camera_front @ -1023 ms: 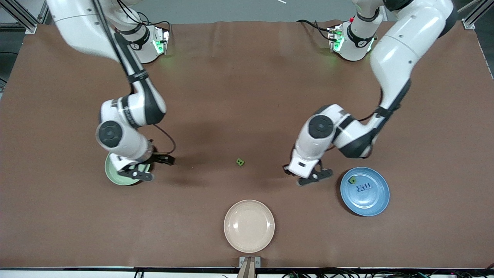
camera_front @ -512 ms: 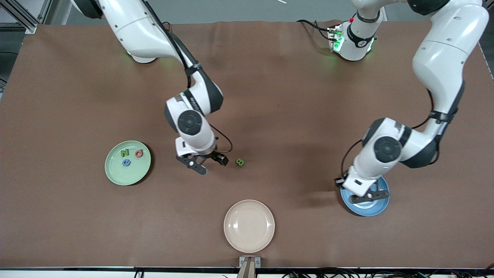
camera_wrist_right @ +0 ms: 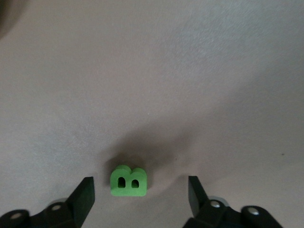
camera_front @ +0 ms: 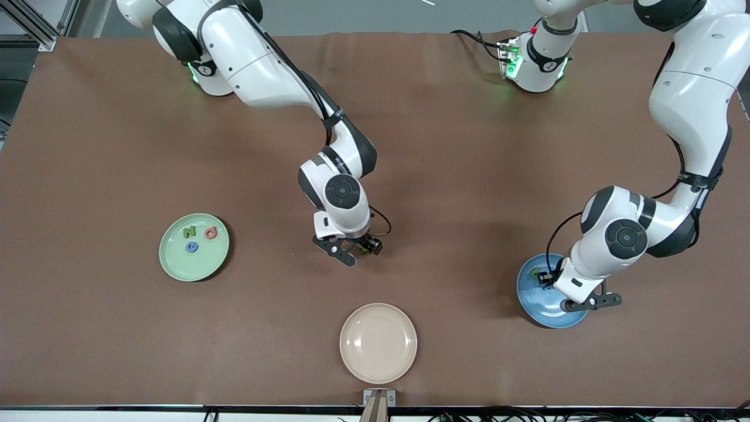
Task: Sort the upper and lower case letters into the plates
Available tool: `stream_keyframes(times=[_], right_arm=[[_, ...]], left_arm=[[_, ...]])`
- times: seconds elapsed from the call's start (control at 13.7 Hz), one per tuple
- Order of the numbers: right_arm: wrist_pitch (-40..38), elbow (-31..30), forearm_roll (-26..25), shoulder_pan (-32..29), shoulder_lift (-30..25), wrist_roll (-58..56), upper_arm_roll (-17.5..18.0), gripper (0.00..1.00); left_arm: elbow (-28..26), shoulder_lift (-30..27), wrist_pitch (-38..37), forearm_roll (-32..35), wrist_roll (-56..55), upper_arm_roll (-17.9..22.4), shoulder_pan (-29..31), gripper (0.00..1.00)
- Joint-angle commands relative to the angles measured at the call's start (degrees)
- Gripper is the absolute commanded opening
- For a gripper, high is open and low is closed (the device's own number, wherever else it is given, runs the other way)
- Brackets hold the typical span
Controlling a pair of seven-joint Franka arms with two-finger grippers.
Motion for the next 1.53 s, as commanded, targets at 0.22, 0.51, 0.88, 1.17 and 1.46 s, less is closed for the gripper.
stream_keyframes(times=[0.22, 0.51, 0.88, 1.17, 1.46], right_arm=[[-0.5, 1.5, -2.3, 1.4, 1.1, 1.2, -0.8, 0.36], [-3.6, 0.1, -3.2, -2.6, -1.9, -6.2, -0.7, 0.00], [-11.0, -13.0, -2.5, -14.0, -17.1, -31.0, -0.5, 0.00], [-4.3, -30.8, -2.5, -24.5, -28.2, -52.2, -0.6, 0.00], [9.3, -40.7, -2.4, -33.1, -28.6, -66.9, -0.5, 0.00]], left_arm=[[1.3, -12.3, -4.9, 0.1, 6.8, -1.2, 2.3, 1.00], [1.4, -23.9, -13.6, -13.7, 20.0, -1.2, 6.0, 1.00], [3.3, -35.2, -31.8, -24.6, 24.1, -1.2, 6.8, 1.00], [4.1, -41.7, -39.1, -30.1, 30.1, 8.7, -1.5, 1.00], [-1.2, -48.1, -41.8, -35.3, 30.9, 26.2, -17.1, 1.00]])
